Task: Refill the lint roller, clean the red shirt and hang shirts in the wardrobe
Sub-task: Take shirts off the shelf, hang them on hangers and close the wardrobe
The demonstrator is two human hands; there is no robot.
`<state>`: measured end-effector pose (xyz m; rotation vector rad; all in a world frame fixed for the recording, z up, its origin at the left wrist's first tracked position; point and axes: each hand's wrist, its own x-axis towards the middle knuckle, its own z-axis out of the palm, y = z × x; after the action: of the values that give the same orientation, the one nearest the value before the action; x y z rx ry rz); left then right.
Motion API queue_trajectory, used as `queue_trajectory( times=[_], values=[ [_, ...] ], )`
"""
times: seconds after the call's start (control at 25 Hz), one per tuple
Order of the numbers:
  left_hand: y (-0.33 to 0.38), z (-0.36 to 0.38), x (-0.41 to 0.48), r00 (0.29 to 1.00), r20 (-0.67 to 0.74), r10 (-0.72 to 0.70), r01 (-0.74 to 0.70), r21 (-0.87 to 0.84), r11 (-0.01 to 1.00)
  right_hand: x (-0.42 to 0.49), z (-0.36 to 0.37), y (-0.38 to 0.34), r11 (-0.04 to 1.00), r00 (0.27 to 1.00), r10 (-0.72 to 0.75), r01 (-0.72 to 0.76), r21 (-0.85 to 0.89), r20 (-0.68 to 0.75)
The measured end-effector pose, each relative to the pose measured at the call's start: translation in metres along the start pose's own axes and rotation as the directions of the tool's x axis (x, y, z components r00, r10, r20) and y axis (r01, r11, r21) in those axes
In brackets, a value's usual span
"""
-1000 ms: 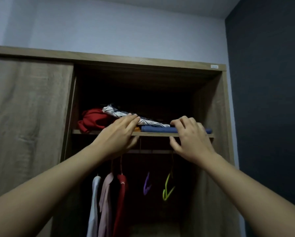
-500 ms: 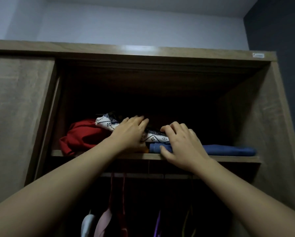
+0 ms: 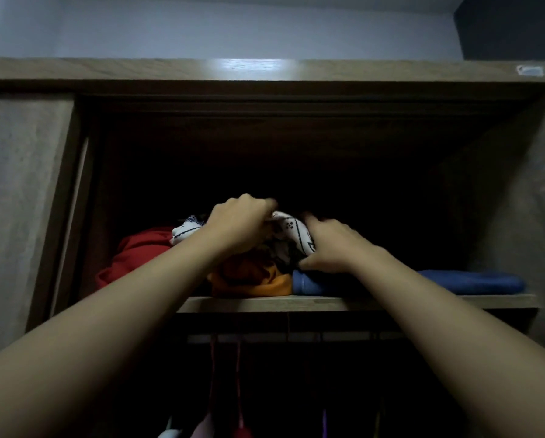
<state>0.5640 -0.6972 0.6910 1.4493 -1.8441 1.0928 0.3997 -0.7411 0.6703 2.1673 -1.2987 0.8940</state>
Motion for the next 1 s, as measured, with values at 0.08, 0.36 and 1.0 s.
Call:
queue_trajectory(
  times=[0.08,0.36,1.0],
  values=[
    [-0.012,0.000,-0.003,0.989,0.148,0.013,-0.018,0.033,0.999,0.009,0.000,0.001,1.000,0.996,-0.025,0.027,-0.017,0.085],
    [-0.024,-0.007,-0.002,0.998,-0.045,-0.037,0.046,0.202,0.978,0.028,0.002,-0.001,0.965,0.983,-0.106,0.138,-0.224,0.152],
    [0.085,0.042,0.037,0.885,0.270,0.379,-0.315,-0.253,0.915,-0.066,-0.055,0.150,0.856,0.974,0.055,0.068,-0.512,0.220]
  ],
)
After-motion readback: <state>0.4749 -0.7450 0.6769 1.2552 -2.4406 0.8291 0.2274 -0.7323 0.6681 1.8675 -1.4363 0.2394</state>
